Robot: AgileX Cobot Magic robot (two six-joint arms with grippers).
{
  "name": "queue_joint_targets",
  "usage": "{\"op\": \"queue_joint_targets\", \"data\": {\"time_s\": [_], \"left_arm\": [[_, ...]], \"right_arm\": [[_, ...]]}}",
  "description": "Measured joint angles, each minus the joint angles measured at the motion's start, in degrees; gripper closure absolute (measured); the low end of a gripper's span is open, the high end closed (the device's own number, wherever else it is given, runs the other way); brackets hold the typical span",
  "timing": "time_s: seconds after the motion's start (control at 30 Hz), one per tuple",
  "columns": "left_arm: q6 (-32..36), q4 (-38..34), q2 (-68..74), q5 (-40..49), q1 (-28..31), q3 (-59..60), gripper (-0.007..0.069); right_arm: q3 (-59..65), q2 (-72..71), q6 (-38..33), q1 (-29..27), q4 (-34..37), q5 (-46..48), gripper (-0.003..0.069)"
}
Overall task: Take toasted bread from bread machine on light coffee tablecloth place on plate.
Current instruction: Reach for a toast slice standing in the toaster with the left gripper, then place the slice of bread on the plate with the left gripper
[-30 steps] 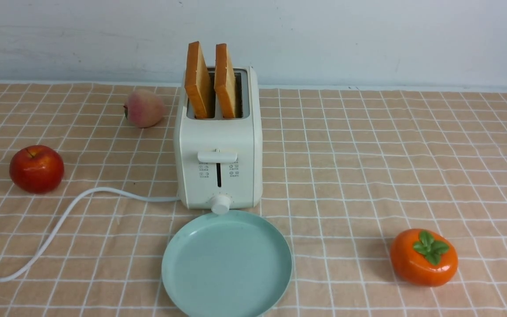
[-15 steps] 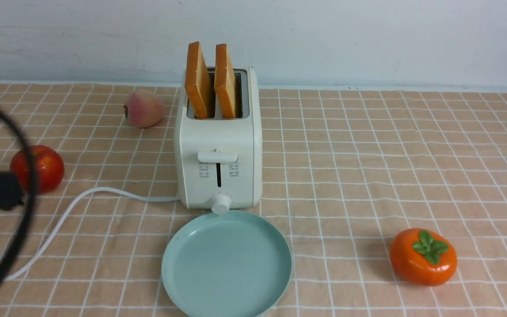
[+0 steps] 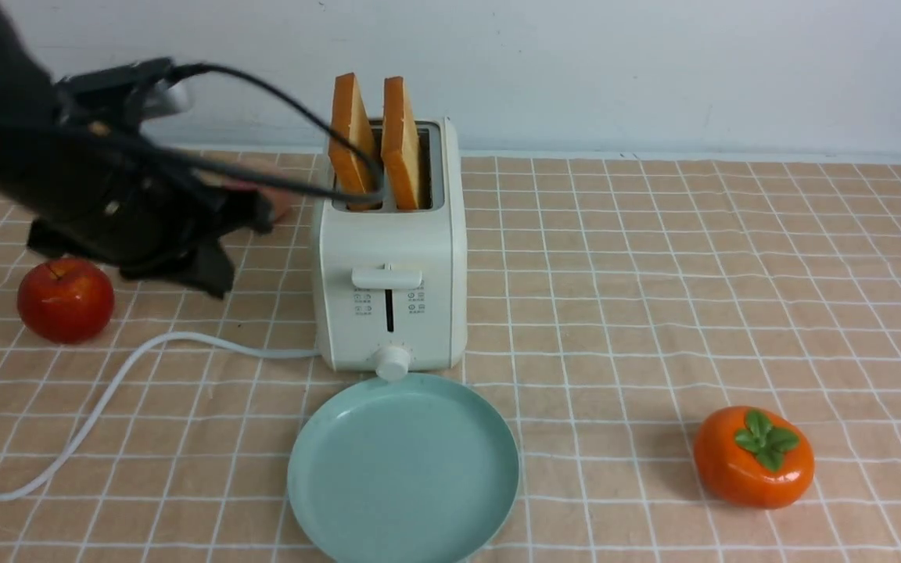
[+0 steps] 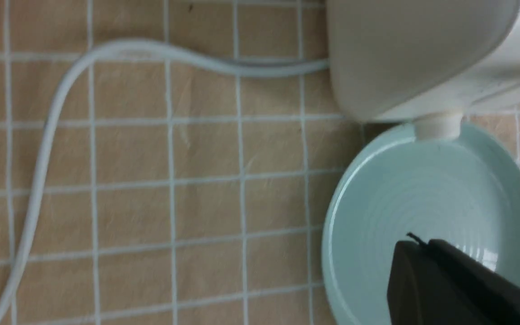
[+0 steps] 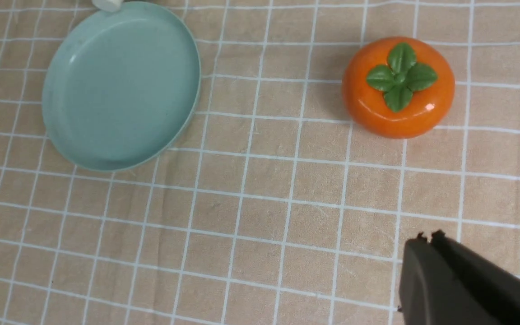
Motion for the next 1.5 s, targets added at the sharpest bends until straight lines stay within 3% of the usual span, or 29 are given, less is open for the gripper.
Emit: {"op": "queue_joint_targets", "data": {"time_s": [0.17,0.33,0.47,0.5,0.6,0.63,0.77,0.87,1.03,1.17,1.33,1.4,1.5], "left_arm": [[-1.9,2.4,7.4,1.0,-1.9,-16.4,0.0638],[-2.0,1.2,12.8,-2.4,-1.8,-23.6,0.0608],[-2.0,-1.0,15.8,-6.0,-1.8,-24.1,0.0477],[-2.0,-2.7,16.9,-7.4,-1.8,-24.1,0.0379],[-1.9,-4.4,18.0,-8.2,-1.8,-24.1,0.0259],[-1.8,-4.8,19.0,-8.6,-1.8,-24.1,0.0187],[-1.7,-4.7,21.3,-9.3,-1.8,-24.1,0.0108],[-1.7,-4.7,22.8,-9.8,-1.8,-24.1,0.0148],[-2.2,-4.6,22.4,-10.3,-1.9,-24.5,0.0538],[-1.9,-3.1,19.2,-8.6,-1.9,-25.8,0.0533],[-1.7,-1.3,8.5,0.4,-1.9,-28.3,0.0529],[-1.7,0.2,0.8,7.8,-1.9,-28.6,0.0529],[-1.9,-0.9,-6.8,13.8,-1.9,-23.7,0.0529]], "right_arm": [[0.0,0.0,0.0,0.0,0.7,-0.6,0.0659],[0.0,0.0,0.1,0.0,1.2,-0.7,0.0657],[0.0,0.0,0.1,0.0,2.6,-0.7,0.0654],[0.0,0.0,0.1,0.0,3.8,-0.9,0.0654],[0.0,0.0,0.1,0.0,4.8,-1.2,0.0652],[0.0,0.0,0.1,0.0,5.3,-1.6,0.0650],[0.4,0.0,0.1,0.0,5.3,-2.6,0.0647],[1.0,0.0,0.1,0.0,5.3,-3.1,0.0646],[3.0,0.0,0.1,0.0,6.2,-3.8,0.0644],[4.0,0.0,0.1,0.0,8.2,-4.5,0.0639],[4.0,0.0,-0.8,0.0,11.7,-6.7,0.0635],[4.0,0.0,-2.6,0.0,14.3,-8.7,0.0632],[4.0,0.1,-4.6,0.0,16.9,-10.4,0.0629]]}}
